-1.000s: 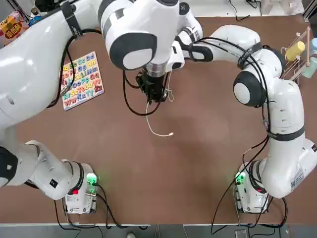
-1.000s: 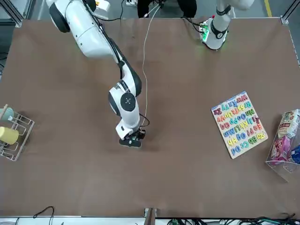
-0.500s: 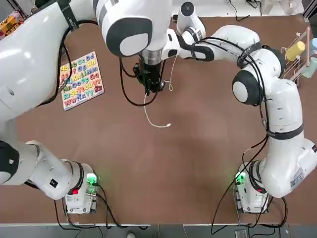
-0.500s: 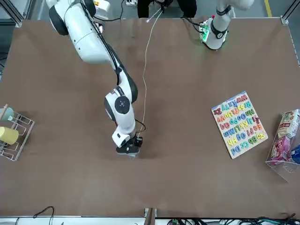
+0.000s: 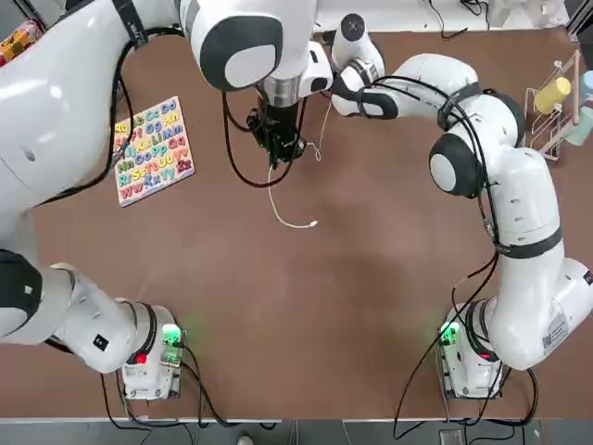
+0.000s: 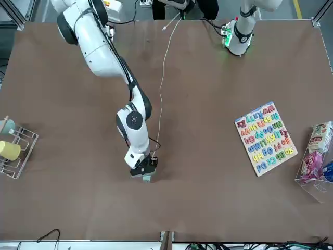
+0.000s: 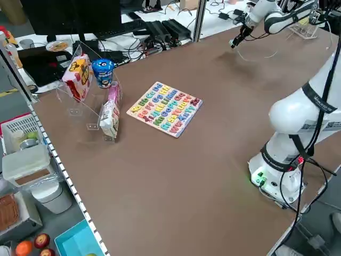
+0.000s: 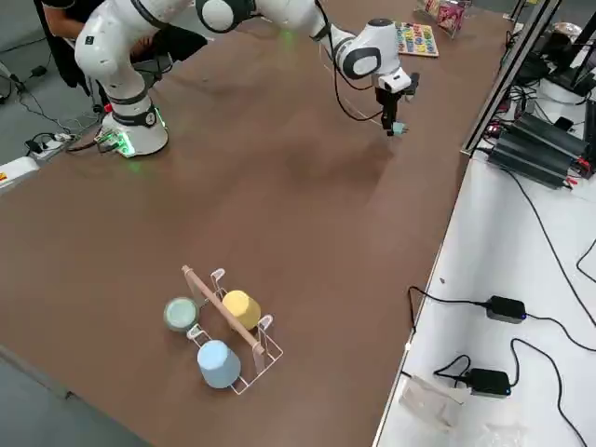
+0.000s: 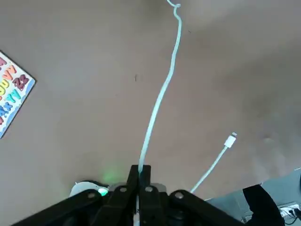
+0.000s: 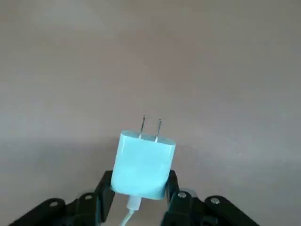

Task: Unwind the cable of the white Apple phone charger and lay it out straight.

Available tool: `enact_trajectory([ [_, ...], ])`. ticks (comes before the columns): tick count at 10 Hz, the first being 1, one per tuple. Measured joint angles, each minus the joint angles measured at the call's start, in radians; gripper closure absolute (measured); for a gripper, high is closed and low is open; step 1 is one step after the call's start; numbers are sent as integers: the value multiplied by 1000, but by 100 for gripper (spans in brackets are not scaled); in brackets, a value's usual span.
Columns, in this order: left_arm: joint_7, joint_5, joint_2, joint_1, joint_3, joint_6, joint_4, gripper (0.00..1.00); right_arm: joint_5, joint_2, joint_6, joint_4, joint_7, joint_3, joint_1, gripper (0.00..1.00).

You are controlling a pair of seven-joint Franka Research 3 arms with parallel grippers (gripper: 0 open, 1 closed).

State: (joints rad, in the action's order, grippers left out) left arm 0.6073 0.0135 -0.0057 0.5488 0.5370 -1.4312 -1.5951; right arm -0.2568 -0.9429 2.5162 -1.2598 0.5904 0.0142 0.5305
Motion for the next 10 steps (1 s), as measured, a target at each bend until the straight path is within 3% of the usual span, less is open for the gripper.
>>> enact_trajectory([
  [7, 0, -2, 20, 3, 1, 0, 2, 97, 0, -40, 31, 7, -7, -7, 34, 48],
  [8, 0, -2, 22, 5, 1, 0, 2, 97, 0, -40, 31, 7, -3, -7, 34, 44],
  [10, 0, -2, 32, 6, 2, 0, 2, 97, 0, -40, 32, 8, 11, -7, 36, 16],
])
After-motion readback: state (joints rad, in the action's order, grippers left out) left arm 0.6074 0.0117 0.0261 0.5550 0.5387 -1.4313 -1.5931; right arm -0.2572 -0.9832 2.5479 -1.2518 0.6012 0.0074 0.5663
